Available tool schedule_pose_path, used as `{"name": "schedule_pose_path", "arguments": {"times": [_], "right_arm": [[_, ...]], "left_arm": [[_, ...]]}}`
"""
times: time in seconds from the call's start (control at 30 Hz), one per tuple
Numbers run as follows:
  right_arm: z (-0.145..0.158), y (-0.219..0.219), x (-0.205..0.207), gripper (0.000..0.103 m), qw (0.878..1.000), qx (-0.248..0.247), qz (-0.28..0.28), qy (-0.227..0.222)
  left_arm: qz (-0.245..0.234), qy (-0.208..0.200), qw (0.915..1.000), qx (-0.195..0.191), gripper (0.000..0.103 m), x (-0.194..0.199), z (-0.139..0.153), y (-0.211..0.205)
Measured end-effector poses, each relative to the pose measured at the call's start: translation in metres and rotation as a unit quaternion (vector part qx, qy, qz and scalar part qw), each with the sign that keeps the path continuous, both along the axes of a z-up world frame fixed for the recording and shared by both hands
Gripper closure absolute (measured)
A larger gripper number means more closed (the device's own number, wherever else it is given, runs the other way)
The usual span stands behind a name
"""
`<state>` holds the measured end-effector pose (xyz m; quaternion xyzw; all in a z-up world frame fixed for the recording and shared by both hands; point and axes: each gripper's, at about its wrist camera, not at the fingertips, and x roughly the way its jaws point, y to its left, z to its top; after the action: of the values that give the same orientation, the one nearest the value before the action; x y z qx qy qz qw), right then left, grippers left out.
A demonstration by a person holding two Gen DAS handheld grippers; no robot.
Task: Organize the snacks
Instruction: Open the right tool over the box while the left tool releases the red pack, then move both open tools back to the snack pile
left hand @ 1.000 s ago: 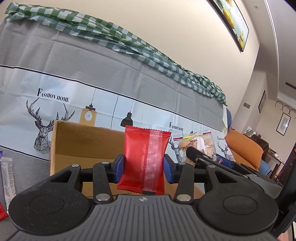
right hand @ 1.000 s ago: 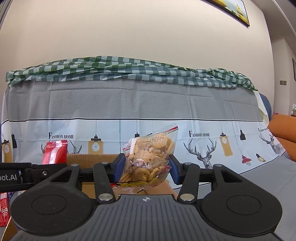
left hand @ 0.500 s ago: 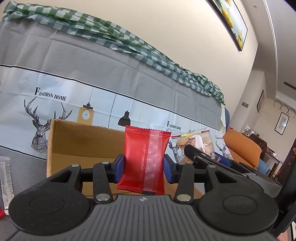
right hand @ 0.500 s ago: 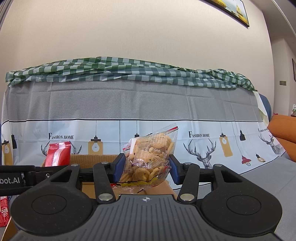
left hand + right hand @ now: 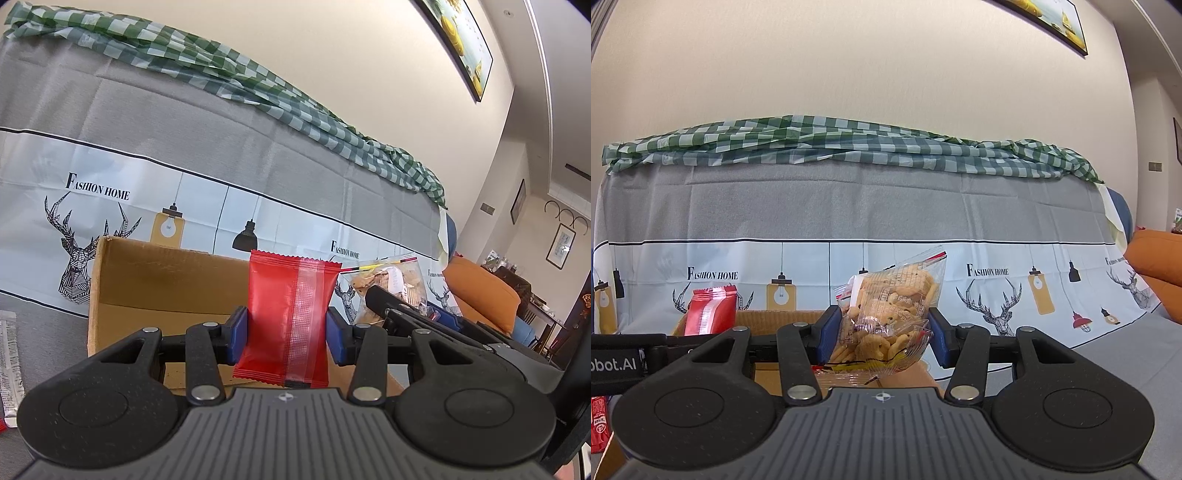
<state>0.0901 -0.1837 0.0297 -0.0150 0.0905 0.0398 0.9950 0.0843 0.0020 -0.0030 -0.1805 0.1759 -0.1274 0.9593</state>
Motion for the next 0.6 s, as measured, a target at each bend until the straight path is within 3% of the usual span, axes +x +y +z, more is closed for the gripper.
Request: {"name": "schedule_pose_path", "arguments": {"times": [0.2,0.3,0.43,0.6], "right_arm": [[0.001,0.0,0.0,0.051,1.0,-0.001,0.001,0.0],[0.002,0.003,0.003,0.05,1.0,-0.008,0.0,0.008],[0.001,0.006,0.006,0.035,1.0,-0.005,-0.005,0.014],[0.002,0.011,0.006,0.034,1.0,-0.005,-0.007,0.016]], "left_arm": [[-0.002,0.003,1.0,0.002,0.054,0.001,-0.001,0.0],[0.002,0.009,1.0,0.004,0.04,0.002,-0.003,0.0],[0.013,0.013,0.9998,-0.002,0.038,0.003,-0.004,0.006],[0.019,0.008,0.9998,0.002,0.038,0.001,-0.001,0.012]]}}
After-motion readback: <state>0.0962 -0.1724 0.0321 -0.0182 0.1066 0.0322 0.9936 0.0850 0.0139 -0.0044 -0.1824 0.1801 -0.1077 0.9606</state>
